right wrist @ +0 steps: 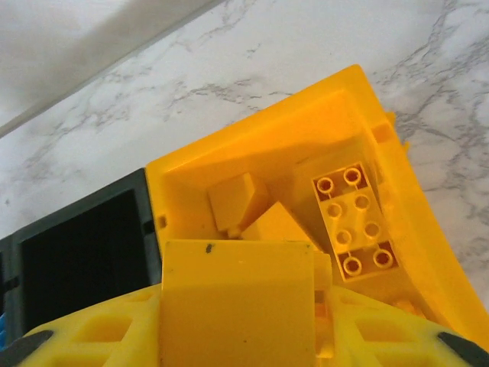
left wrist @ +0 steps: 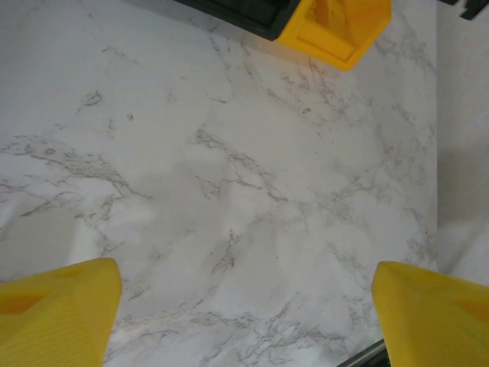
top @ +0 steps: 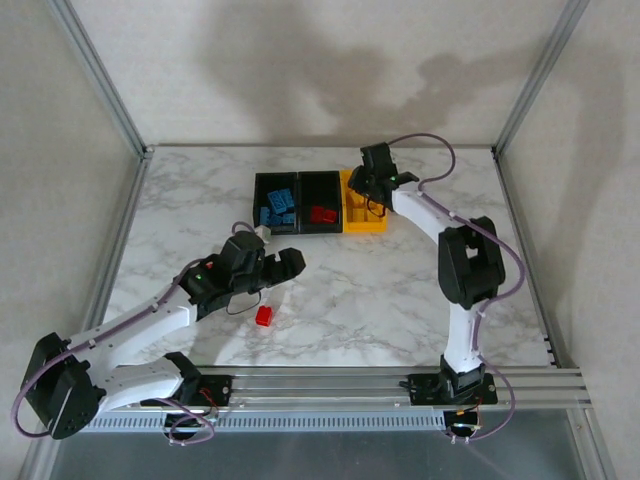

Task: Sort the legos into containers by color
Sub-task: Place the lego in the container.

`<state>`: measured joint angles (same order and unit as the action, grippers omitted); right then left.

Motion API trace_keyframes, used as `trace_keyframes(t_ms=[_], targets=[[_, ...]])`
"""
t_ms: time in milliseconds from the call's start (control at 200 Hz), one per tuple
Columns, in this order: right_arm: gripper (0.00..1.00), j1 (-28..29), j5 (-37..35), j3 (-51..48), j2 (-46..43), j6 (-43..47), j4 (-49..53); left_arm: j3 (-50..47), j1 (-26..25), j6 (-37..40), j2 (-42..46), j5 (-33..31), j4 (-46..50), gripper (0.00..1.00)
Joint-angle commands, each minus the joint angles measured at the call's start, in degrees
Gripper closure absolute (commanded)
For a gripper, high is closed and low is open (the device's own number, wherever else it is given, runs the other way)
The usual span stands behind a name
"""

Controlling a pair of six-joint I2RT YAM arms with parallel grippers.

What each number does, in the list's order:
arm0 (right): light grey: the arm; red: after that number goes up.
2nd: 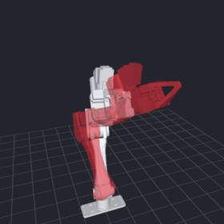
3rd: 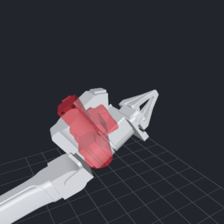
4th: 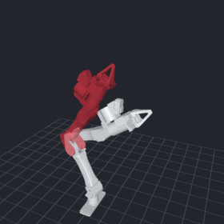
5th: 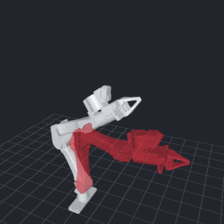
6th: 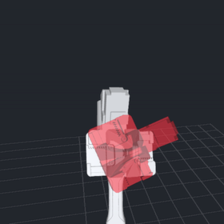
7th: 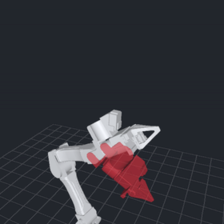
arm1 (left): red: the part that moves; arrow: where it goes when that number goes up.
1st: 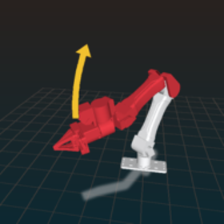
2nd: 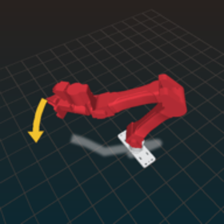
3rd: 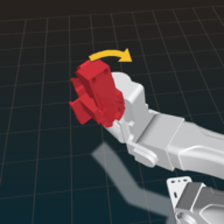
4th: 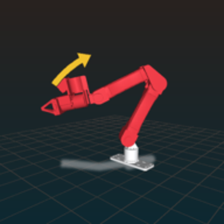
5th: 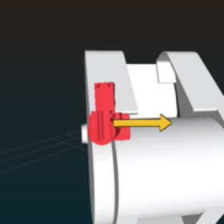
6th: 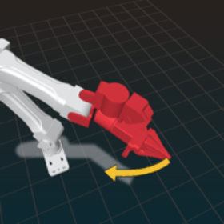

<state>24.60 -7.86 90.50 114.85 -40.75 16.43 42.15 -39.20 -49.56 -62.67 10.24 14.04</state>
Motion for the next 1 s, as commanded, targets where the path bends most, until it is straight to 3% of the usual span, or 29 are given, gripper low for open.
trace_keyframes(t_ms=[0, 391, 561, 796, 996], targets=[[0.56, -0.5, 1.5, 3.7, 3.2, -1.4, 2.3, 1.6, -0.6, -0.5, -0.1, -1.8, -0.1, 0.15], [0.52, -1.3, 0.8, 7.2, 8.0, -3.5, 3.6, 1.5, -0.7, -0.2, 0.2, -2.4, 1.0, 0.15], [0.45, -1.4, 0.6, 7.3, 8.2, -4.1, 3.8, 1.3, -0.7, -0.3, 0.4, -2.3, 1.1, 0.15], [0.41, -1.5, 0.5, 7.2, 5.9, -4.0, 3.8, 1.6, -0.7, -0.3, 0.5, -2.5, 1.3, 0.15], [0.41, -1.3, 1.3, 2.1, -1.7, -3.3, 1.2, 2.7, -0.7, -0.4, 1.4, -4.5, 3.4, 0.15]])
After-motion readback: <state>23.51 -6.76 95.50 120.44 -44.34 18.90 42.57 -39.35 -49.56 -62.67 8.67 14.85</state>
